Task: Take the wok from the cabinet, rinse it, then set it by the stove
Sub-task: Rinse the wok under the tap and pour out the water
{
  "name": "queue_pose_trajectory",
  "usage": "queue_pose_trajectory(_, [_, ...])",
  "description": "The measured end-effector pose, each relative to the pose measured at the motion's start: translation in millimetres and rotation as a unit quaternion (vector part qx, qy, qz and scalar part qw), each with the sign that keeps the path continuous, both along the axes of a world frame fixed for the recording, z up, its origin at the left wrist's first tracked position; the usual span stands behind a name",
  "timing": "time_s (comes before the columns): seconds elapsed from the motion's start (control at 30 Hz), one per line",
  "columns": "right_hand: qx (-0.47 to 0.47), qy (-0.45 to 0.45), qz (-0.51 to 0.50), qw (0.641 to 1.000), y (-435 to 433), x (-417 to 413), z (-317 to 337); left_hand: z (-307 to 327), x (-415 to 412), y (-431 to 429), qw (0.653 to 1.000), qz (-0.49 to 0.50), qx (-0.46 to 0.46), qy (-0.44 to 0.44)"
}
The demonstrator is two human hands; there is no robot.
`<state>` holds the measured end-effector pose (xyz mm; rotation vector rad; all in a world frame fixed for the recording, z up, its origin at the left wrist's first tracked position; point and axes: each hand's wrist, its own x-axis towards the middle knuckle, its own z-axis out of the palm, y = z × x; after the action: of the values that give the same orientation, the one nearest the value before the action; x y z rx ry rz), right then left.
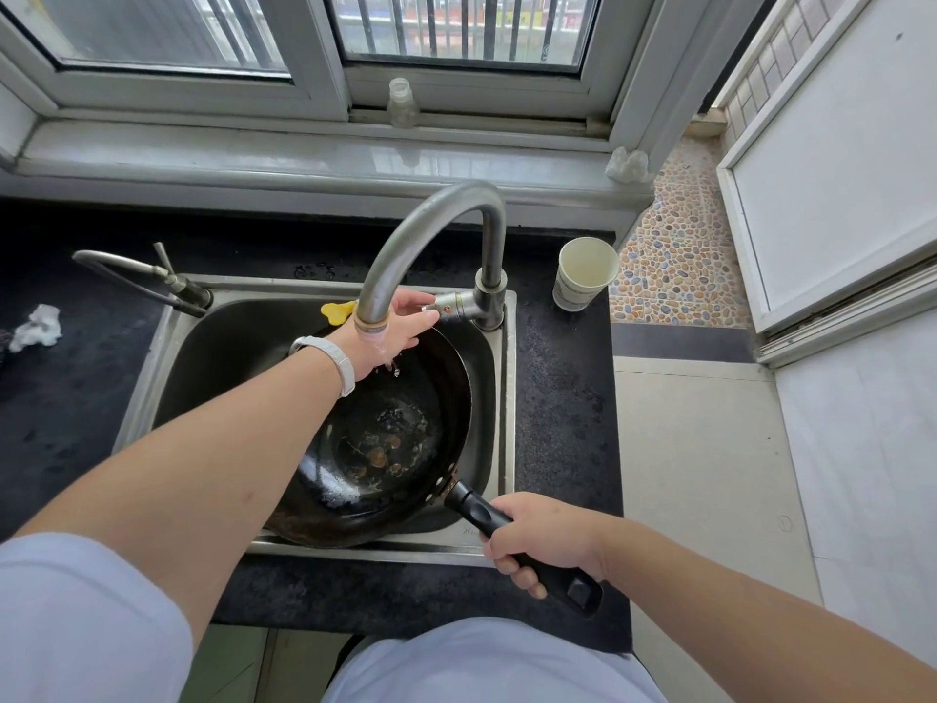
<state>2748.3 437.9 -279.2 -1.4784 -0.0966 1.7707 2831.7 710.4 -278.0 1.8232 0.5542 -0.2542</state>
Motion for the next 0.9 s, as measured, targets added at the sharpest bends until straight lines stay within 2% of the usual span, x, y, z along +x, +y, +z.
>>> queue_pose_trajectory(0.17, [0.003, 0.008, -0.01, 1.0, -1.0, -2.1, -1.3, 5.4, -8.0, 9.3, 1.0, -0.009, 0.011, -0.003])
queue_pose_trajectory(0.37, [0.006, -0.006, -0.009, 1.0, 1.4, -4.7, -1.0, 5.3, -34.6, 25.6, 0.997, 0.023, 0.062, 0.038])
queue_pose_trajectory(0.6, [0.014, -0.015, -0.005, 1.0, 12.6, -6.0, 3.7, -3.1, -107.5, 6.4, 0.991, 0.119, 0.006, 0.065])
queue_pose_trajectory(0.9, [0.049, -0.026, -0.011, 0.998, 38.0, -2.3, 18.8, 16.6, -187.3, -45.4, 0.964, 0.243, -0.101, 0.032])
